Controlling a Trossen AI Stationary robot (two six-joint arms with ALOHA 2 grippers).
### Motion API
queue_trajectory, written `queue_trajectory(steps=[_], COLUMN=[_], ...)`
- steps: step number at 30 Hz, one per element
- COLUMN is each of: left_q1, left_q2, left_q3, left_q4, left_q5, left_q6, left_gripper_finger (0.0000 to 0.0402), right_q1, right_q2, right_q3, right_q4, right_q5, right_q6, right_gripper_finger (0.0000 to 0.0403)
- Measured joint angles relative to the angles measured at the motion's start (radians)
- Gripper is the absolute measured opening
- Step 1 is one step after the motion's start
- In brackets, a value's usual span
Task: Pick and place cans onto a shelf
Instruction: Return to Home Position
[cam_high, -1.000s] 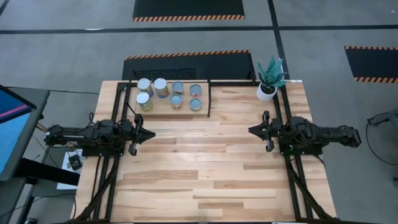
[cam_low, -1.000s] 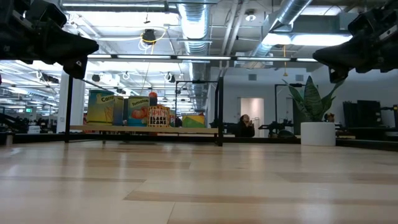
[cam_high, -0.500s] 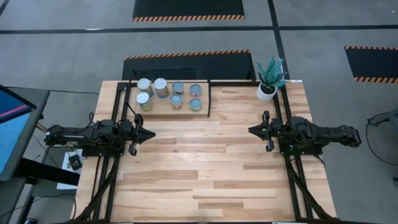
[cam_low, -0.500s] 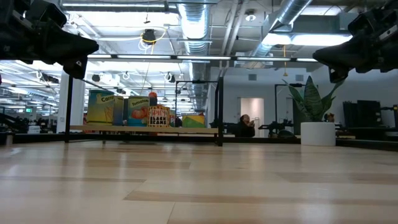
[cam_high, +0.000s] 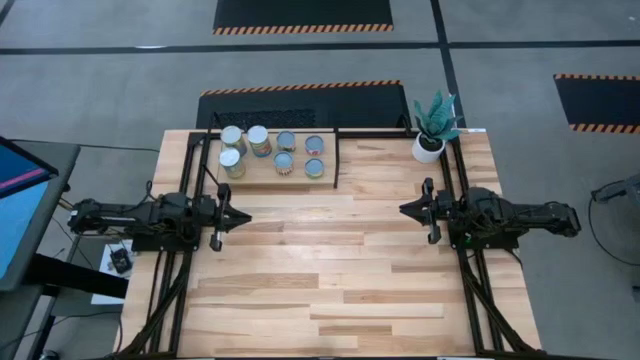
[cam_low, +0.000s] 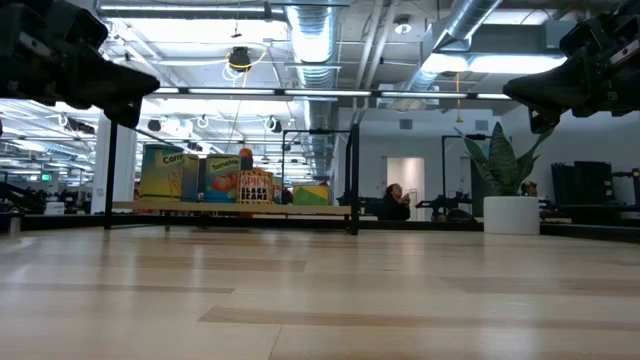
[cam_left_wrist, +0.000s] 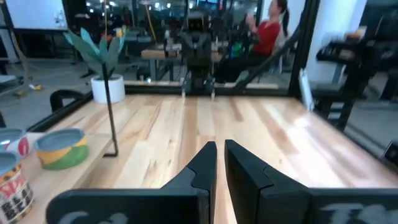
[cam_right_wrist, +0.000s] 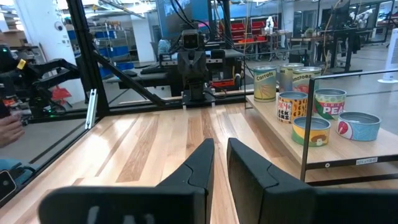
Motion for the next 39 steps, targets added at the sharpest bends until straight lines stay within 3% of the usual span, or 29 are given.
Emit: queue_trajectory(steps=[7, 16, 19, 24, 39], left_q1=[0.000, 0.000, 0.013, 0.030, 0.080], left_q2=[0.098, 0.102, 0.039, -0.067, -0.065], left_q3=[0.000, 0.000, 0.002, 0.002, 0.005], left_q4=[-0.002, 0.070, -0.007, 0.001, -0.014], left_q5=[-0.004, 0.045, 0.042, 0.036, -0.004], left_q6=[0.031, 0.031, 0.030, 0.019, -0.046], left_gripper_finger=[0.0022, 0.0022, 0.0022, 0.0022, 0.0022], right_q1=[0.000, 0.000, 0.000, 0.000, 0.000], right_q2=[0.000, 0.000, 0.000, 0.000, 0.000], right_q3=[0.000, 0.000, 0.000, 0.000, 0.000], right_q4=[0.000, 0.000, 0.000, 0.000, -0.001], right_q5=[0.000, 0.000, 0.000, 0.002, 0.003], right_q6=[0.000, 0.000, 0.000, 0.000, 0.000], right_gripper_finger=[0.0070, 0.0070, 0.0070, 0.0070, 0.0070])
